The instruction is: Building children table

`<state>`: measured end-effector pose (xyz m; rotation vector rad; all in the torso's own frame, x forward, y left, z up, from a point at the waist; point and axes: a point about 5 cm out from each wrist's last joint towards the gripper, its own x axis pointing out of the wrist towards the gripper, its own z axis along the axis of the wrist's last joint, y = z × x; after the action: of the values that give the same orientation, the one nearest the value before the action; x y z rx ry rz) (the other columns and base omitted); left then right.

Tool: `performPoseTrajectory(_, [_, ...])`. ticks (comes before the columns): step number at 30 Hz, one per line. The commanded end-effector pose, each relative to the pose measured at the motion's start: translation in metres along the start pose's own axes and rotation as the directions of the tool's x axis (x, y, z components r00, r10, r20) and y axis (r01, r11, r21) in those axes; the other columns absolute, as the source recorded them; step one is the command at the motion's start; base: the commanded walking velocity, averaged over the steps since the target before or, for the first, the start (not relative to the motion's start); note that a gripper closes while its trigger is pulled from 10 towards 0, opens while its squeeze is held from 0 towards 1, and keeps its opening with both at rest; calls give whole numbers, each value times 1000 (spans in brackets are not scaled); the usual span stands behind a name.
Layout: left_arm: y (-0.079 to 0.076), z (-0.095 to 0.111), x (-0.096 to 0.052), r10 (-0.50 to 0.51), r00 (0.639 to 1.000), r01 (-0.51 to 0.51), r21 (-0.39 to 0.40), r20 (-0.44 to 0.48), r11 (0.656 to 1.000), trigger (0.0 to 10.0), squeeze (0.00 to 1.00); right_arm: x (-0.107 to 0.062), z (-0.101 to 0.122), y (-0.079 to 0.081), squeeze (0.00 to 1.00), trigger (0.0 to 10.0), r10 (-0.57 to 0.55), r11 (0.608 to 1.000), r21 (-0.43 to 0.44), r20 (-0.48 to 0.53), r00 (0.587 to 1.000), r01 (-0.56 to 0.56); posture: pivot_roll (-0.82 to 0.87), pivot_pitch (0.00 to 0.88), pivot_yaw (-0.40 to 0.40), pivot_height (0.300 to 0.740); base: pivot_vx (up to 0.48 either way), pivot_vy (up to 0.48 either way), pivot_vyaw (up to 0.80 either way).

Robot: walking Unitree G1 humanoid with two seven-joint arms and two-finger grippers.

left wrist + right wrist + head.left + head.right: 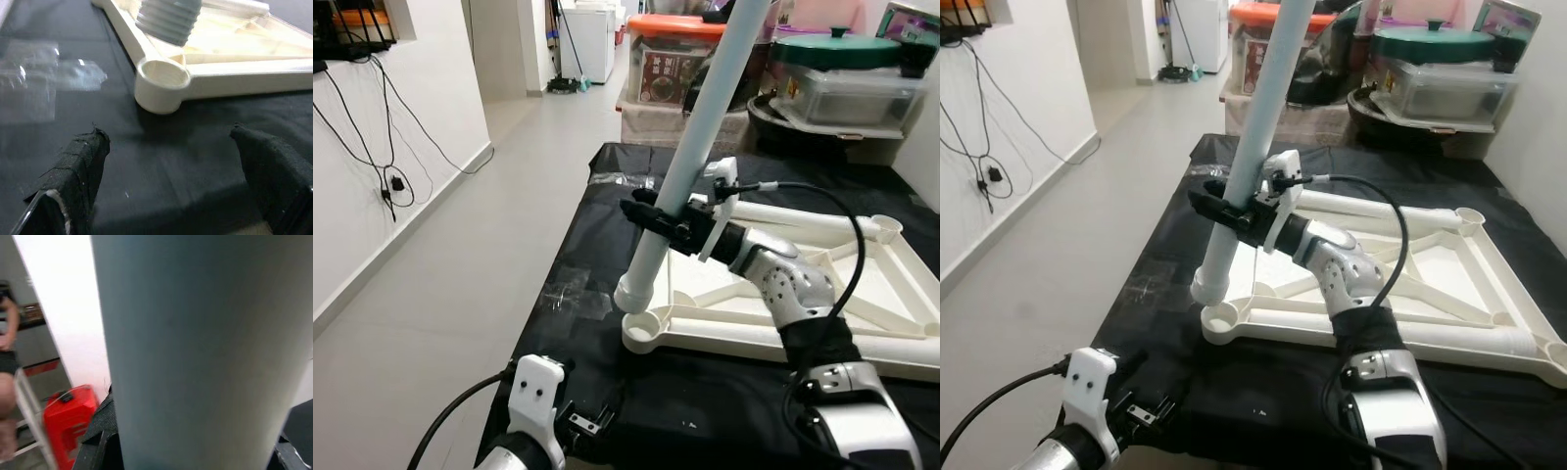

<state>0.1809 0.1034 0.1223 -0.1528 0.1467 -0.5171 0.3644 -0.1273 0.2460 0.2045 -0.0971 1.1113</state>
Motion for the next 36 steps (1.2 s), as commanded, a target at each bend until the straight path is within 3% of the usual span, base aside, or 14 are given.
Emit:
performPoseTrajectory(1, [-3,8,-5,-24,1000,24,20,11,1000,10000,0,1,5,0,0,10000,54,998,-38,4,999,-53,192,131,-11,740,0,0,0])
performPoseTrajectory(3, [-4,17,-9,-25,999,21,84,45,996,10000,0,2,3,1,0,10000,90,994,-58,-12,996,-91,197,144,-7,740,0,0,0])
performPoseTrajectory(9, [-3,29,-15,23,997,-35,161,76,986,10000,0,6,-1,1,0,10000,159,983,-82,-37,987,-161,207,168,-12,740,0,0,0])
performPoseTrajectory(19, [-12,31,-21,29,998,-36,136,52,990,10000,0,18,-4,9,0,10000,268,957,-97,-56,962,-272,210,199,-21,740,0,0,0])
performPoseTrajectory(25, [-12,32,-20,44,998,-51,137,53,989,10000,0,13,-14,17,0,10000,418,905,-25,-128,899,-424,205,207,-28,740,0,0,0])
performPoseTrajectory(36, [-14,33,-19,47,998,-53,137,47,989,10000,0,10,-28,13,0,10000,394,912,-35,-207,896,-409,201,208,-33,740,0,0,0])
